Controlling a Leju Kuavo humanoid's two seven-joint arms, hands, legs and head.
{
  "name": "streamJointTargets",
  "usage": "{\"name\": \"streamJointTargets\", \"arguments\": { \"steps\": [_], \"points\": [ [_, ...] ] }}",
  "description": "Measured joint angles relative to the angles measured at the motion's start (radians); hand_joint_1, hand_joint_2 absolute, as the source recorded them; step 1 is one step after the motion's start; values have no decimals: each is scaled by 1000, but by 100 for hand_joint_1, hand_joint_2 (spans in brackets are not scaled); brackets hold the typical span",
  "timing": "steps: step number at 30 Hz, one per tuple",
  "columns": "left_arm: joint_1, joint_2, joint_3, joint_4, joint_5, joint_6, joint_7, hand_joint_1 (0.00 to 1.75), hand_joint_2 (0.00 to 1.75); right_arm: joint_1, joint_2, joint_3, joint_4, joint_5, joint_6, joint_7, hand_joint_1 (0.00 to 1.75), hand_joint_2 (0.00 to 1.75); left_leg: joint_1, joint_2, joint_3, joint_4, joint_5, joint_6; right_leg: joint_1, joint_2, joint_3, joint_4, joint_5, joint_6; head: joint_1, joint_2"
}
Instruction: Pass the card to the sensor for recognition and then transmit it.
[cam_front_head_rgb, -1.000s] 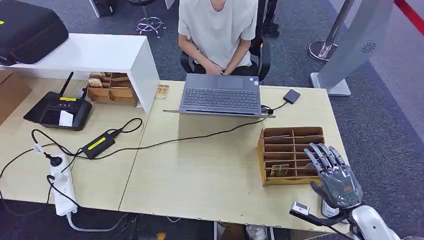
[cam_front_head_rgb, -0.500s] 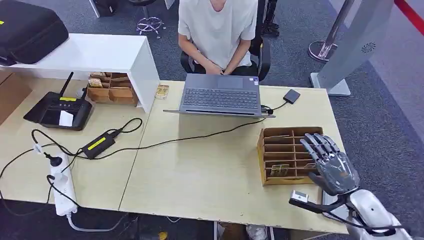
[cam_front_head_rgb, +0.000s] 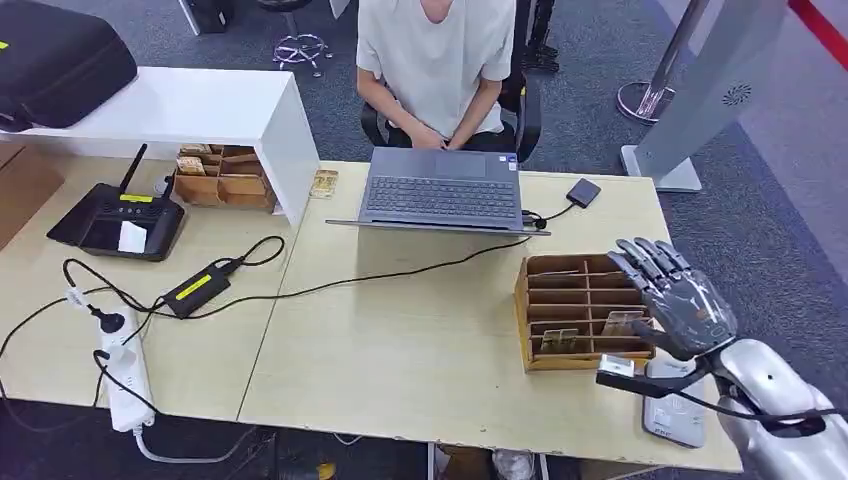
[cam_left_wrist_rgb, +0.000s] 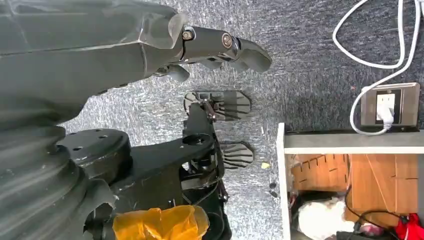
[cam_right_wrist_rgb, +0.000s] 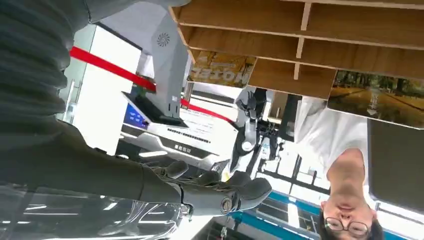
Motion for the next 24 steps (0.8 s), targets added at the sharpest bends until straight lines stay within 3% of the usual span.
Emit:
{"name": "streamJointTargets", "arguments": {
  "steps": [14,24],
  "points": [
    [0,1,0,0,1,-4,0,0,175,-1,-21,23,-5,-10,10,-6,0,175,0,0,0,0,0,0,0,0,0,0,0,0,0,0],
    [2,9,0,0,14,-7,-5,0,175,-2,-81,47,-25,-88,75,-48,0,175,0,0,0,0,0,0,0,0,0,0,0,0,0,0]
  ]
}}
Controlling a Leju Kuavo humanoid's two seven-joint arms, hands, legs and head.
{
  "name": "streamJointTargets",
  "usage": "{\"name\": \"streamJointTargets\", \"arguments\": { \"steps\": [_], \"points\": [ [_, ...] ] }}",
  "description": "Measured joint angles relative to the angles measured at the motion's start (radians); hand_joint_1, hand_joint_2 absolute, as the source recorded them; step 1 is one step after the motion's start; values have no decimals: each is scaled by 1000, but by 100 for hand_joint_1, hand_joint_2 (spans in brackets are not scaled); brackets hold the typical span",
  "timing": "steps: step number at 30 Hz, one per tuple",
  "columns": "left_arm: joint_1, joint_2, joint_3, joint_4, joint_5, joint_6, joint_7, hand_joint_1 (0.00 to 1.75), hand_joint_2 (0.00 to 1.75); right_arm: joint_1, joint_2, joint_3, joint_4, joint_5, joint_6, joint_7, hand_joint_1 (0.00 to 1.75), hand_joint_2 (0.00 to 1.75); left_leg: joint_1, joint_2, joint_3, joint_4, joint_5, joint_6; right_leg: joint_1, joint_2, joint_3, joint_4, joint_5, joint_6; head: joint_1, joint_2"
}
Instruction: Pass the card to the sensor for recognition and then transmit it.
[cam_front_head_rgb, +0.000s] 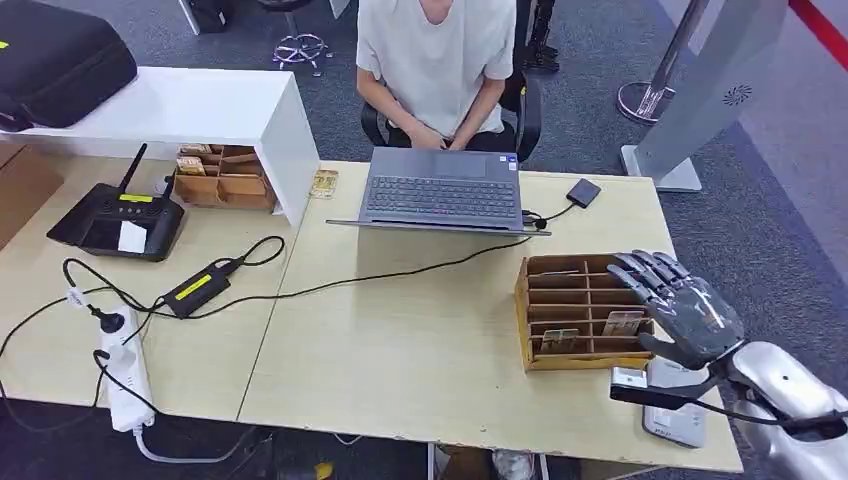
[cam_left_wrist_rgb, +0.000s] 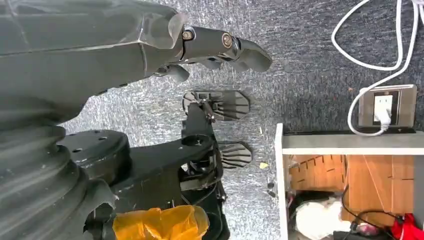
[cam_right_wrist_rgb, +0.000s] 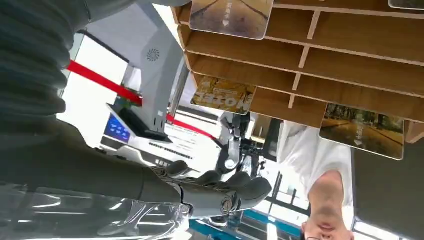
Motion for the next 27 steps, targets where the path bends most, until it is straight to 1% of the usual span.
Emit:
{"name": "streamJointTargets", "arguments": {
  "steps": [8,10,11,13,17,22,27],
  "points": [
    [0,3,0,0,2,2,0,0,175,-4,-3,24,0,-2,20,-1,0,175,0,0,0,0,0,0,0,0,0,0,0,0,0,0],
    [0,3,0,0,2,2,0,0,175,-4,-3,31,5,8,9,6,0,175,0,0,0,0,0,0,0,0,0,0,0,0,0,0],
    [0,2,0,0,2,2,0,0,175,-4,1,36,10,24,-13,16,0,175,0,0,0,0,0,0,0,0,0,0,0,0,0,0],
    [0,2,0,0,1,2,4,0,175,-5,14,43,19,47,-51,33,0,175,0,0,0,0,0,0,0,0,0,0,0,0,0,0],
    [-1,1,0,0,-3,5,10,0,175,-30,52,60,40,82,-77,58,0,175,0,1,0,0,0,0,0,0,0,1,0,0,0,0],
    [-7,-5,0,0,-5,13,19,0,175,-87,101,82,64,97,-81,72,0,175,0,0,1,0,1,-1,0,0,0,1,0,0,0,0],
    [-7,-4,0,0,-5,14,19,0,175,-106,117,97,76,97,-82,76,0,175,0,0,1,0,1,-1,0,0,0,1,0,0,0,0]
  ]
}}
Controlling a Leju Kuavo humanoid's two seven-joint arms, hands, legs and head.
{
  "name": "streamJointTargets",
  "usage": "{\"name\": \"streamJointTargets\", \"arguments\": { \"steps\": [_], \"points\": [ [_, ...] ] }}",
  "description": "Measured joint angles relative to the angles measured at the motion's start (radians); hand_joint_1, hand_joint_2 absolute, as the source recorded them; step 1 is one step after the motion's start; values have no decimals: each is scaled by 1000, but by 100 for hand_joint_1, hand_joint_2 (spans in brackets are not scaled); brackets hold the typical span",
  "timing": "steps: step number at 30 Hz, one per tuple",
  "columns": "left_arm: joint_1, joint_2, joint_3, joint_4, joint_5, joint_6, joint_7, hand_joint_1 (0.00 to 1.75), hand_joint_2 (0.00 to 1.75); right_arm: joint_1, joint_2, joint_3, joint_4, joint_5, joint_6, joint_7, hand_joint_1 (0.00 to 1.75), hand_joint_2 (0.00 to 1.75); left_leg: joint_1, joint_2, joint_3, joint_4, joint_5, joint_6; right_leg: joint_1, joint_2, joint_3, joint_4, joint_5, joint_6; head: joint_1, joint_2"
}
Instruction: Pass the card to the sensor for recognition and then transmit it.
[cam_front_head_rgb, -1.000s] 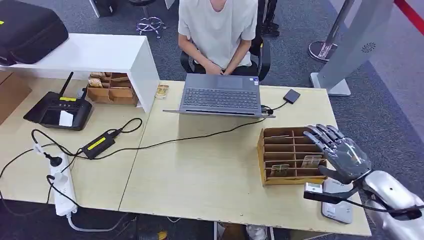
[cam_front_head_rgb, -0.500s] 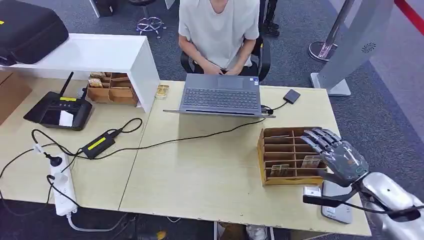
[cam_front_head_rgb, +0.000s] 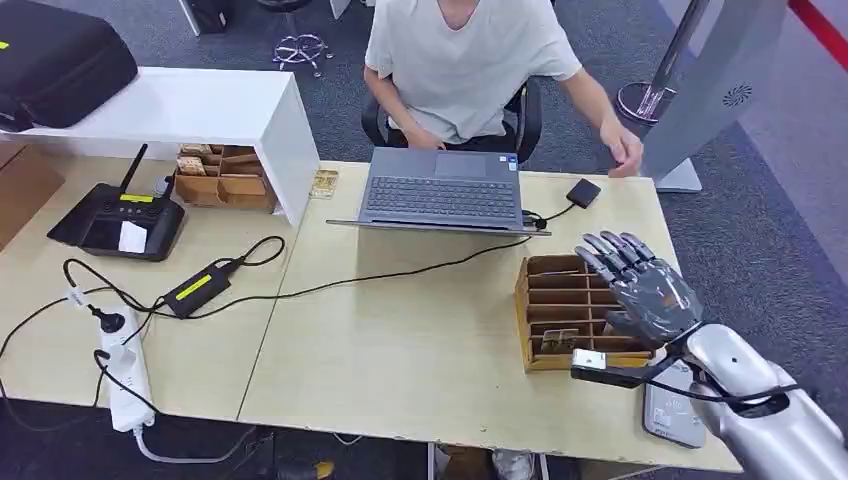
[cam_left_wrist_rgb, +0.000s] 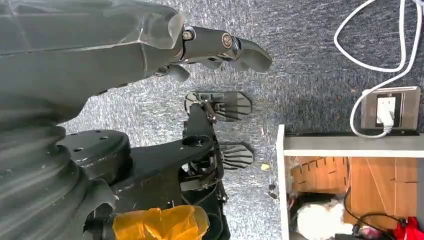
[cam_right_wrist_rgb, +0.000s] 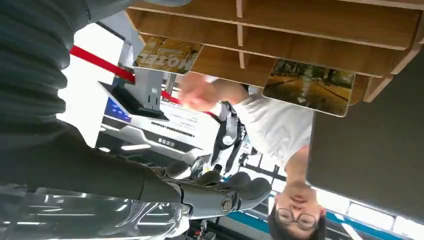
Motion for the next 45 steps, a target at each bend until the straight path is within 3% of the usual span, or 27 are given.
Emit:
{"name": "streamJointTargets", "arguments": {
  "steps": [6,17,45],
  "points": [
    [0,0,0,0,-3,0,1,0,175,-7,15,3,11,6,-20,4,0,175,0,0,-1,0,0,0,0,0,0,0,0,0,0,0],
    [-11,-19,0,0,-8,6,19,0,175,-91,100,48,47,42,-48,42,0,175,0,0,0,0,1,-1,0,0,0,1,0,0,0,0],
    [-18,-22,0,0,-4,1,24,0,175,-147,106,74,184,42,-59,61,0,175,0,0,0,0,0,-1,0,0,0,0,0,0,0,0]
  ]
}}
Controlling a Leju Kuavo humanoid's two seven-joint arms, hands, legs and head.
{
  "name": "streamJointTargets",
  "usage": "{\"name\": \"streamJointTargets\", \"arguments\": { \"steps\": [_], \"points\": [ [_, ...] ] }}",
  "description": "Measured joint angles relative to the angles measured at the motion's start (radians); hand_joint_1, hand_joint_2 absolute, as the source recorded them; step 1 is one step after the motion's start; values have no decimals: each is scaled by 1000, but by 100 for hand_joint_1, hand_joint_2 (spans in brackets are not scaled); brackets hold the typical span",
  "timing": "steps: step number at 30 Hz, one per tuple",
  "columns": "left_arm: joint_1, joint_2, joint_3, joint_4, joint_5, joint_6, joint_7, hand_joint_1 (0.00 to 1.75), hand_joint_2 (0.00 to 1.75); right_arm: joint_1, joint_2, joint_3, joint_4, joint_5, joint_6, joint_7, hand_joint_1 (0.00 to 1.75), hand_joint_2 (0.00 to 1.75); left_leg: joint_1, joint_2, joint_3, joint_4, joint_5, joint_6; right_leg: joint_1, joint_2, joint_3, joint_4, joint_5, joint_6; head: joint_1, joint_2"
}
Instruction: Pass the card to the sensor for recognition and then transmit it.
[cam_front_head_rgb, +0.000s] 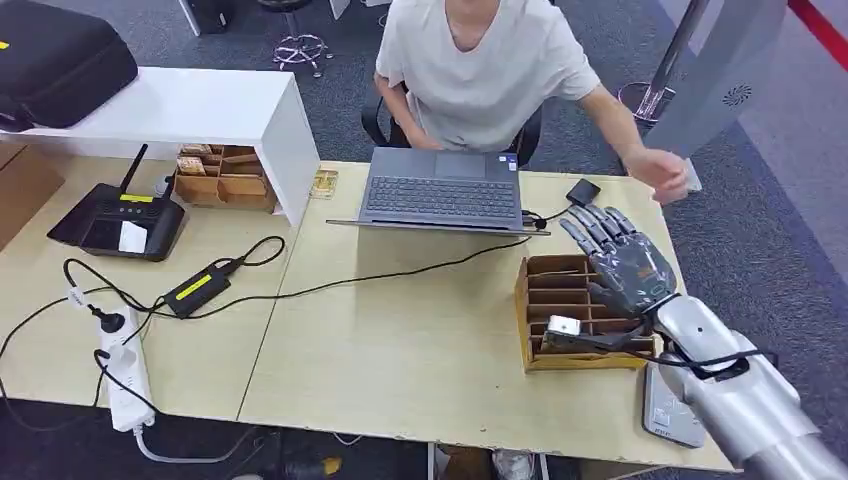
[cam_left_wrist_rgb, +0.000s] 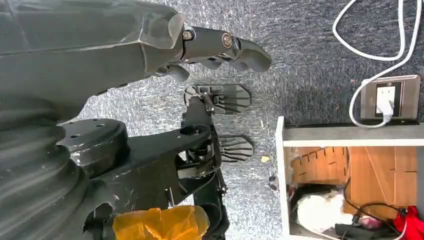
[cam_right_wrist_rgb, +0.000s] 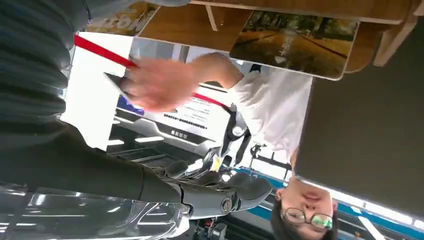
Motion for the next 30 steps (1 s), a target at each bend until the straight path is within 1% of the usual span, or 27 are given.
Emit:
{"name": "streamJointTargets", "arguments": {
  "steps": [30],
  "points": [
    [-1,4,0,0,7,-3,8,0,175,-19,-2,0,50,1,3,2,0,175,0,0,0,0,0,0,0,0,0,0,0,0,0,0]
  ]
}}
